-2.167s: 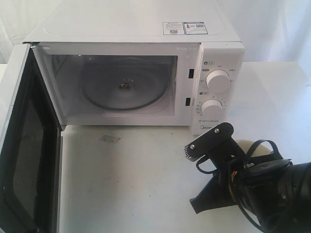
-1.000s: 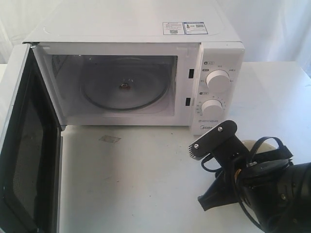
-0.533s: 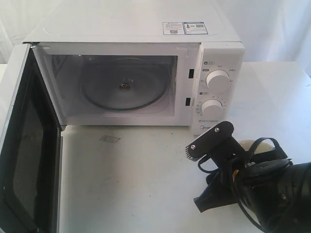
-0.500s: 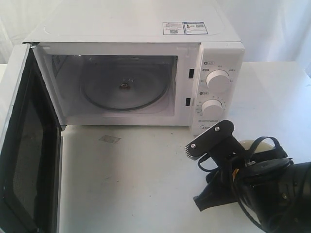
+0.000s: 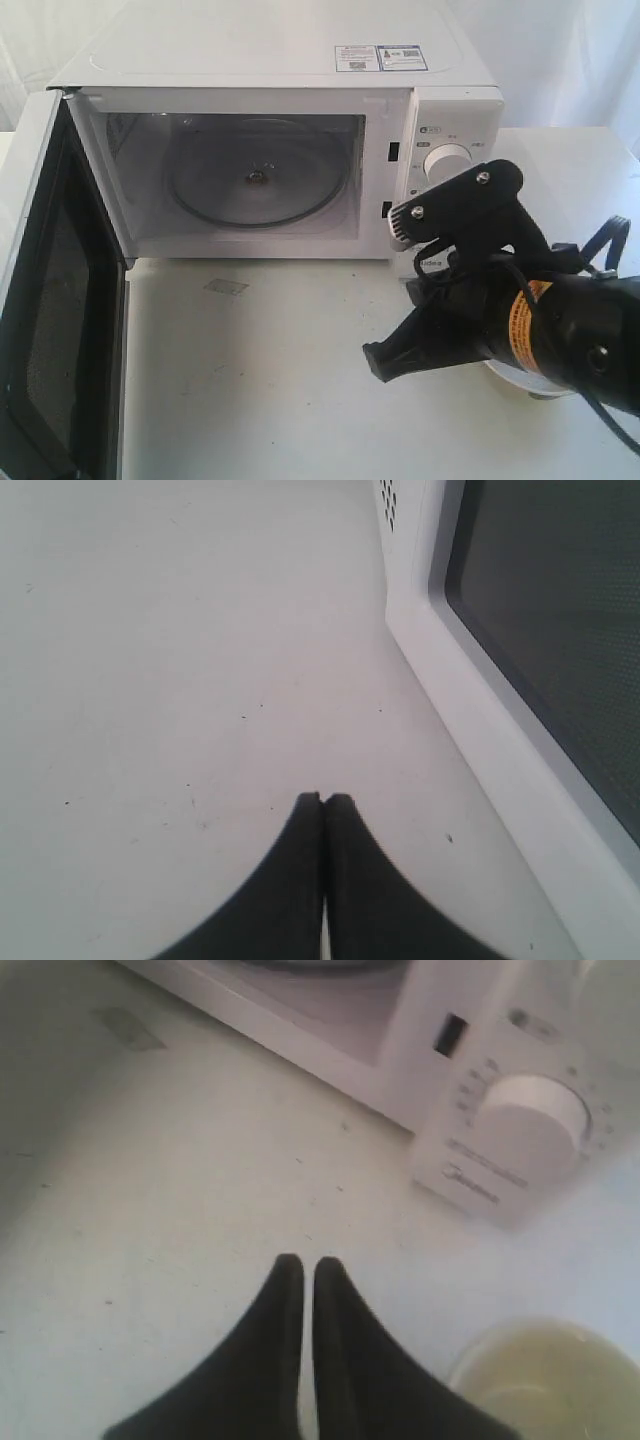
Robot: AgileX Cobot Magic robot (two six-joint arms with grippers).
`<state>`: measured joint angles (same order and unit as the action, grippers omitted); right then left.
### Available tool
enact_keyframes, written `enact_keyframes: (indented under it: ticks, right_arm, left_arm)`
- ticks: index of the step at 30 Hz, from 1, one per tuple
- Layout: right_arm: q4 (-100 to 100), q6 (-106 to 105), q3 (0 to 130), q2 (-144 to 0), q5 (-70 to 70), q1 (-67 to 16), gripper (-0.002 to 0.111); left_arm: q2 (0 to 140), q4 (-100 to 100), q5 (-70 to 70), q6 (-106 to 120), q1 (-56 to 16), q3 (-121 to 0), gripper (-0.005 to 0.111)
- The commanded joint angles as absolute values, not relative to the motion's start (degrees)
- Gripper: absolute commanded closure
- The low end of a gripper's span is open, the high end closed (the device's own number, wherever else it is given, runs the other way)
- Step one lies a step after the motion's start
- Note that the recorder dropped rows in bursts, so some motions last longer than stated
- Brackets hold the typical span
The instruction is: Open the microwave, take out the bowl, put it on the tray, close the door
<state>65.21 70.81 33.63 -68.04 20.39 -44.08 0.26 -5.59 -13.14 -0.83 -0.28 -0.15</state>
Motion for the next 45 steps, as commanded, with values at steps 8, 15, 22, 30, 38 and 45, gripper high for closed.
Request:
enact_keyframes:
  ticks: [8,15,22,30,38,45]
  right_arm:
    - [63.9,62.2,32.9,-59.7,11.2,-45.1,0.108]
    - [66.0,58.2,33.3,-49.5,-11.6,-45.7,0.108]
    - [61.4,63.7,33.7,-39.6,6.9,-45.7,0.108]
    - [61.4,58.9,33.3,-36.3,11.3,-45.7,0.108]
    - [61.5,58.1,33.3,-43.7,11.6,-45.7,0.108]
    - [61.3,58.2,33.3,-47.4,11.2,-45.7,0.108]
  left_arm:
    - [0.0,-5.9,-13.3,-1.0,-0.5,0.0,0.107]
    - [0.0,-5.9,-13.3,-1.0,-0.5,0.0,0.107]
    - [0.0,-5.9,-11.4,-1.1,-0.5,0.0,0.107]
    - [1.1,-5.9,20.0,2.1,-0.6,-12.8,0.107]
    - [27.3,-4.1,-53.7,8.1,-0.6,-55.4,0.107]
    - [32.0,-5.9,-53.3,8.9,-0.6,-56.7,0.107]
